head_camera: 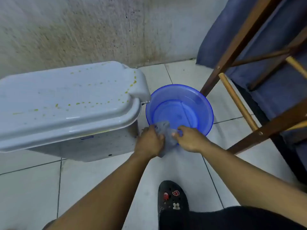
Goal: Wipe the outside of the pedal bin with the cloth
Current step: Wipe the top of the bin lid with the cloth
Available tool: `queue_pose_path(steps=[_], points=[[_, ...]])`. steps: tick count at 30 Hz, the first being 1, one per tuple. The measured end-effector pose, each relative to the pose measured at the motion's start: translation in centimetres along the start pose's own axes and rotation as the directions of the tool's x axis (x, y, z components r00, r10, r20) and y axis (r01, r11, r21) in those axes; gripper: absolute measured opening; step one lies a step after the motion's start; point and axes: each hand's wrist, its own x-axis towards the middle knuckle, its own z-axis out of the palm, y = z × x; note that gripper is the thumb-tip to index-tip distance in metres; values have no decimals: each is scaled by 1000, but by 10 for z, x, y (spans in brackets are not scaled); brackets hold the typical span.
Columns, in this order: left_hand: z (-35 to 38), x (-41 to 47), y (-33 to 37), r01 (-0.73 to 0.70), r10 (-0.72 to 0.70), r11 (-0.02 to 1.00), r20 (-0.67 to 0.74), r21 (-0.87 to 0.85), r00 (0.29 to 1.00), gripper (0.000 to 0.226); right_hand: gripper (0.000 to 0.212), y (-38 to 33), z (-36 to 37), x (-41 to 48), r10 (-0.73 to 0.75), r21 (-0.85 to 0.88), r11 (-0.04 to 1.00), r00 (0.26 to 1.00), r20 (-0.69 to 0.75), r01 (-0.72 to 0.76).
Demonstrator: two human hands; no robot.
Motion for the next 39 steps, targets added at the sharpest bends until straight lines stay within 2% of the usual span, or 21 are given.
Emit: queue_pose_path(steps=[3,5,8,11,13,16,19,21,23,26,27,29,30,33,36,39], points=[[9,7,-3,45,-47,993,-17,-112,999,40,43,5,9,8,30,-141,989,999,-42,-36],[12,9,-3,81,-82,983,-3,-163,997,41,44,2,13,12,73,-126,989,996,-45,-78],[13,12,2,100,-98,977,19,-189,995,42,43,-4,13,17,126,16,992,990,-56,-125],[13,15,10,133,-119,957,68,-257,991,45,50,-6,18,26,183,309,940,979,-88,-148],[13,17,19,130,-115,941,68,-313,991,45,50,-10,15,30,248,580,802,963,-106,-143],[8,21,42,169,-152,852,73,-495,986,41,43,-14,-1,31,323,851,516,942,-89,-96],[-7,23,75,258,-213,648,155,-716,965,26,29,-15,-27,27,363,956,286,931,-43,-68],[-22,24,95,240,-184,589,161,-772,970,18,17,-20,-48,19,362,973,211,932,13,-95],[-41,19,114,193,-147,576,132,-794,980,18,13,-30,-74,8,341,973,221,940,-17,-62],[-72,10,139,136,-129,530,78,-837,989,17,23,-48,-113,-8,259,958,273,951,-166,93],[-88,2,150,119,-139,506,56,-854,989,22,28,-56,-129,-16,228,948,279,948,-222,155],[-121,-8,165,73,-154,443,5,-894,988,51,35,-78,-157,-31,155,924,272,936,-317,268],[-139,-12,171,56,-149,406,-5,-912,989,58,33,-92,-171,-39,103,908,269,927,-360,322],[-205,-37,178,55,-51,313,41,-948,998,31,26,-140,-207,-73,-100,865,222,893,-439,450],[-266,-59,172,62,87,298,92,-952,992,39,23,-185,-232,-104,-288,837,216,852,-438,503],[-321,-79,146,-8,77,337,20,-941,997,39,24,-235,-239,-125,-376,775,295,813,-445,560]])
